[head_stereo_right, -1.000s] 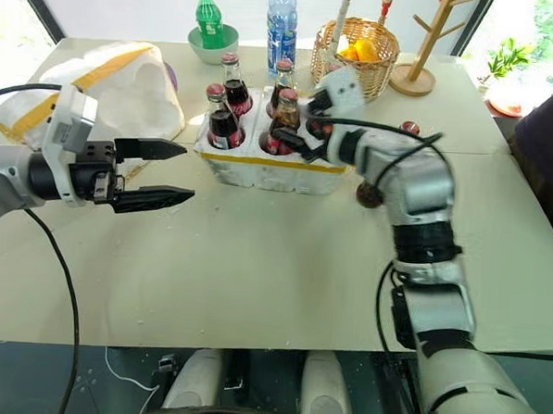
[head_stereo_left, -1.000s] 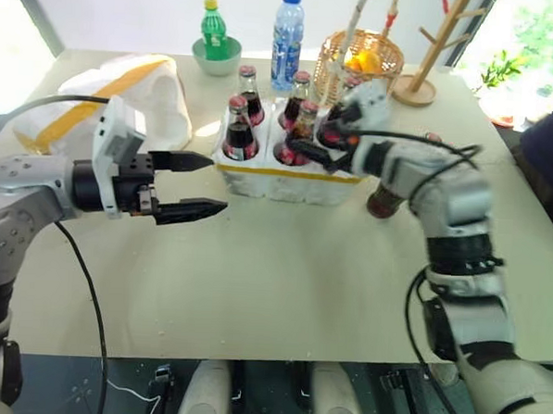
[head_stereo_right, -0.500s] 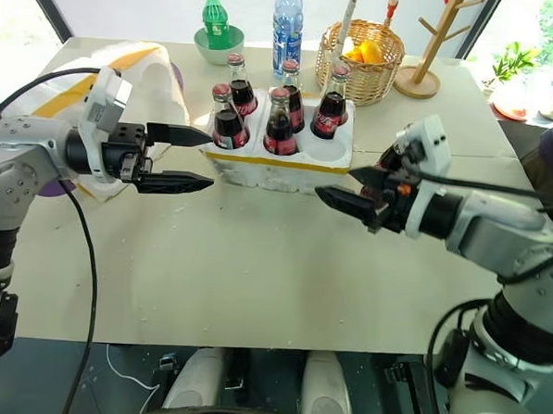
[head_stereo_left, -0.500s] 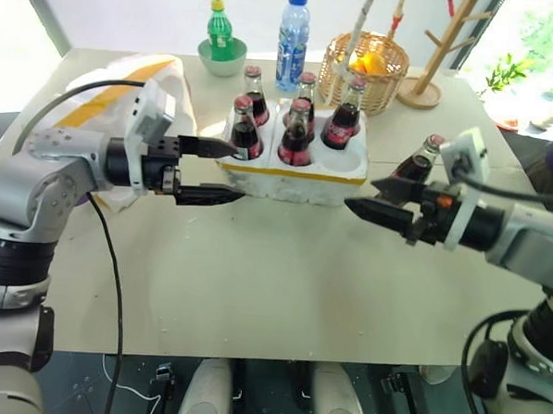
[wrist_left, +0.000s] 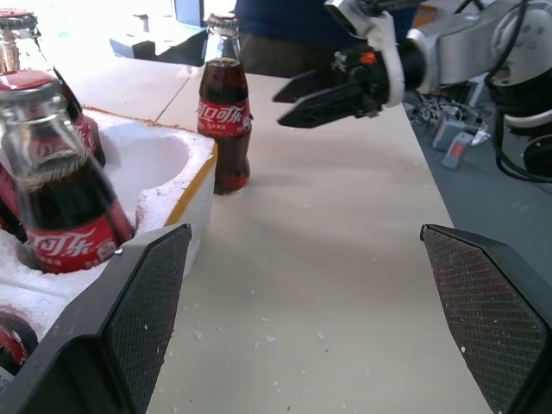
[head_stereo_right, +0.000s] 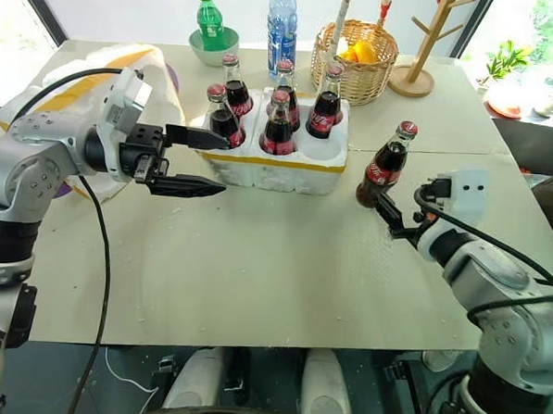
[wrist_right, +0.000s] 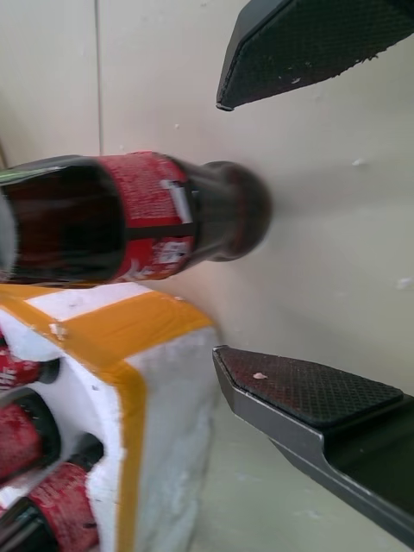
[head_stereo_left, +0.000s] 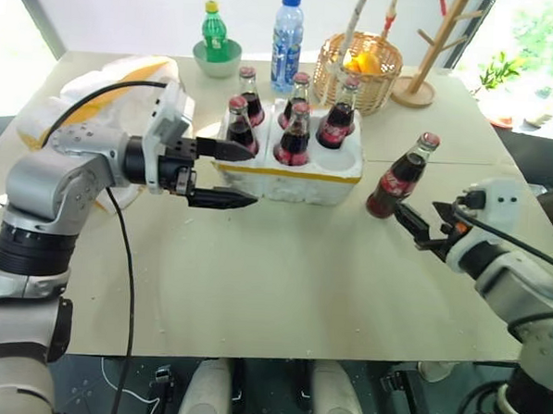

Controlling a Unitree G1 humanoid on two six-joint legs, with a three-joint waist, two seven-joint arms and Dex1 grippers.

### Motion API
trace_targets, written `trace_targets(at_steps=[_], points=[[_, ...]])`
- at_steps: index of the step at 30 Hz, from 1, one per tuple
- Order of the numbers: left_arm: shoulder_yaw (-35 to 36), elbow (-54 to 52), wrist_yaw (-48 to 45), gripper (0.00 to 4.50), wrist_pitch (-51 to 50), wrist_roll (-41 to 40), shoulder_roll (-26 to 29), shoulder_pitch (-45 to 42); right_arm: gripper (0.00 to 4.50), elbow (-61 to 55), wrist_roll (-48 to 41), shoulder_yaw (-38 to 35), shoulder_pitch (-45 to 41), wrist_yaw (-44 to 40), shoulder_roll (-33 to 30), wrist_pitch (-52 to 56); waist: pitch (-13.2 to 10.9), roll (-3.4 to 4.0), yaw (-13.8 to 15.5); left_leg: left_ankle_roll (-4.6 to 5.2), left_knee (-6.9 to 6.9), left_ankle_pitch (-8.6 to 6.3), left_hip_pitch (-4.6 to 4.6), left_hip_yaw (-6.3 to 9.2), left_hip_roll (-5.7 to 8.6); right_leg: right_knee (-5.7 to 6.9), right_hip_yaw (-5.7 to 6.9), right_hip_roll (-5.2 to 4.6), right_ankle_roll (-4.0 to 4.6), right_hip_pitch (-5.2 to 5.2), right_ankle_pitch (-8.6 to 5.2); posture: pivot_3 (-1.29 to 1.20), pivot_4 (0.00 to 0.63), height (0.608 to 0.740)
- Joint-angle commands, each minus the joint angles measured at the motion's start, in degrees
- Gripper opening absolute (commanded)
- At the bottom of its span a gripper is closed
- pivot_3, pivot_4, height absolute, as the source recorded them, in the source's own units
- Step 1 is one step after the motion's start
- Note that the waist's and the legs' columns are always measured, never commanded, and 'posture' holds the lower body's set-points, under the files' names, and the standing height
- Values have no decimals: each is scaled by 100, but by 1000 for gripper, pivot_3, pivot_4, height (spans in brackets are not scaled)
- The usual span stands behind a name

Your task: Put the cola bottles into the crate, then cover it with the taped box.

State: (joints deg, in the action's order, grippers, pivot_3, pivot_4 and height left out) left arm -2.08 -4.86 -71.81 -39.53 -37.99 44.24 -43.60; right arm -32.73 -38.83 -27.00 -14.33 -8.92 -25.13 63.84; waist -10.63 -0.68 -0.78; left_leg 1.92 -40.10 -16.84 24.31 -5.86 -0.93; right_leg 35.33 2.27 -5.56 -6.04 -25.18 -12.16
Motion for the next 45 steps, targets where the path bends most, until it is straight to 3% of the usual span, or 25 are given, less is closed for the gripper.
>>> trace_targets(at_steps=[1,11,14,16,23,27,38,45], points=[[206,-304,137,4500,-68,-62,62,-23,4477,728,500,413,-339,-119,46,-948,0,0,10,0,0,0,0,0,0,0,0,0,0,1,0,0,150,740],[551,-652,375,4500,-313,-179,310,204,4477,2908,1352,1214,-1214,-589,69,-2449,-1,1,-11,-1,0,1,1,0,-1,-1,0,0,-1,-1,-1,0,150,740],[613,-770,472,4500,-368,-216,322,278,3628,3130,1417,1236,-1356,-723,41,-2729,-1,1,10,-2,0,1,1,0,-2,-1,1,1,-1,-1,-1,0,150,740],[669,-882,562,4500,-424,-272,332,353,2782,2929,1351,1213,-1391,-917,-106,-2766,-1,2,14,-2,0,1,3,1,-3,-1,1,0,-1,0,-1,0,150,740],[830,-1080,786,4500,-513,-389,354,582,2842,2589,733,951,-2535,-1355,-542,-2478,-16,24,-20,-5,0,3,6,-3,-4,2,-2,-1,-1,-11,-1,0,150,740],[854,-1092,856,4500,-503,-410,361,639,2842,2572,424,1221,-3219,-1378,-269,-2127,-15,24,-38,-7,4,4,5,-2,-9,5,-3,11,0,-15,-2,0,150,740],[1023,-1139,956,4500,-532,-479,544,751,2842,3100,1285,2310,-3285,-1302,0,-2159,-14,21,20,-6,0,4,14,-4,-3,9,-2,-3,-1,-10,0,0,150,740],[1133,-1116,957,4500,-500,-509,716,874,2842,3326,1560,2509,-3266,-1386,-13,-1991,-15,22,2,-7,2,4,13,-4,-3,16,-1,3,-1,-16,-1,0,150,740]])
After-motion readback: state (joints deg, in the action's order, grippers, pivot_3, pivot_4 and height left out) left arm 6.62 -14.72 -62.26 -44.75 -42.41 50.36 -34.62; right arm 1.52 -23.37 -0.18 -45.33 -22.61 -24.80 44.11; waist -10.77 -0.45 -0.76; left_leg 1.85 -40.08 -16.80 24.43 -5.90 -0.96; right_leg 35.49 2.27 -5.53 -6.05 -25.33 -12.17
